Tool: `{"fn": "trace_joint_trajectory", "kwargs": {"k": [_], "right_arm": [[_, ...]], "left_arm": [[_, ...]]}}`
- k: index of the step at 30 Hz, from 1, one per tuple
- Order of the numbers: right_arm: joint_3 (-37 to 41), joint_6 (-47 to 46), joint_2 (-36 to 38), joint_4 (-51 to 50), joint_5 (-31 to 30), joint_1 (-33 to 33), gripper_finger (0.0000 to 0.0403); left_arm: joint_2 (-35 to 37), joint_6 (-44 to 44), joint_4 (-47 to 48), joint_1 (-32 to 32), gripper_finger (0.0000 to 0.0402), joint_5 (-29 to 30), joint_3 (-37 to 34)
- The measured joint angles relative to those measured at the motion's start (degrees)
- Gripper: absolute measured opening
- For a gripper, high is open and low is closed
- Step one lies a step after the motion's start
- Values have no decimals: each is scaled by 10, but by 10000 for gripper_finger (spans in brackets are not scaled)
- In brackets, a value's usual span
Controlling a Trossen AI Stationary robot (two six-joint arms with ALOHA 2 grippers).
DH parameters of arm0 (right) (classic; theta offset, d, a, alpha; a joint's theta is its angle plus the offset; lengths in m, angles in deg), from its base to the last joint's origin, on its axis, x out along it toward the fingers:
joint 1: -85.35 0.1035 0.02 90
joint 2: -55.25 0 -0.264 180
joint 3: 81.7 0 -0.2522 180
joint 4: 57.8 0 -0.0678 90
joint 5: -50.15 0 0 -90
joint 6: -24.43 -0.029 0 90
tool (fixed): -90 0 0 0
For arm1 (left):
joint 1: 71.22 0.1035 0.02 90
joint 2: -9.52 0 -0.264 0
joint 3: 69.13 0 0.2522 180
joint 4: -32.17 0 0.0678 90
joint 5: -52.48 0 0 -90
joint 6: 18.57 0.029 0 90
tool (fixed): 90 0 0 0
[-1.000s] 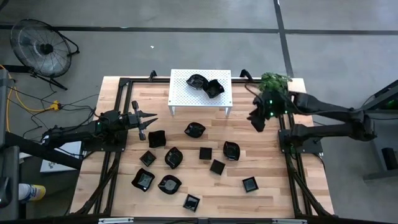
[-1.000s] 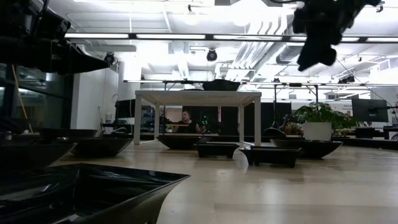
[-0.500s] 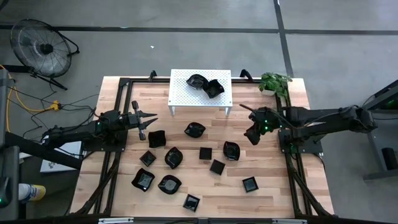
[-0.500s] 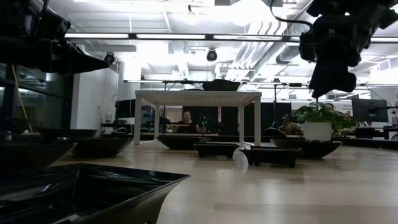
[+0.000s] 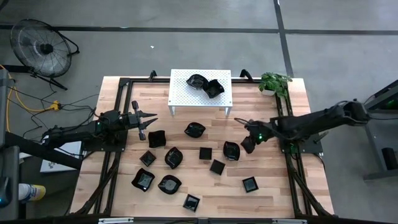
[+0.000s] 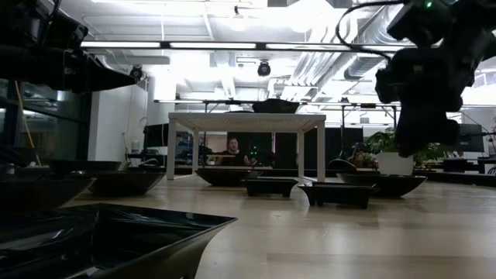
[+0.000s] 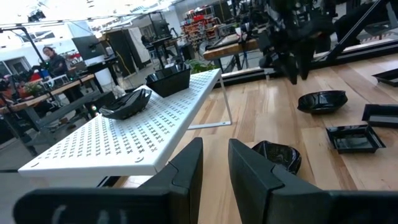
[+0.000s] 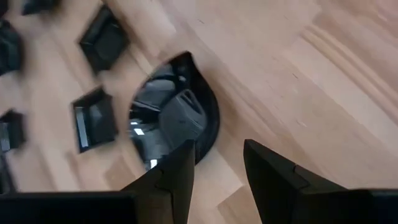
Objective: Pick & Place Mini shaped plates
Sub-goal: Stack the black leaf-shaped plate on top of the black leaf-shaped plate on the shelf
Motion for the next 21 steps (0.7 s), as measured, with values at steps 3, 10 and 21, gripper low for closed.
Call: {"fn": "trace_joint_trajectory", "kwargs": {"k": [3, 10, 21], "right_arm": [[0, -15, -28, 16, -5, 10, 133], [-1, -40, -79, 40, -4, 25, 133], [-1, -52, -124, 94, -3, 41, 133]], "left_arm": [[0, 0, 0, 0, 74, 0, 0], [0, 0, 0, 0, 74, 0, 0], [0, 0, 0, 0, 74, 0, 0]]}}
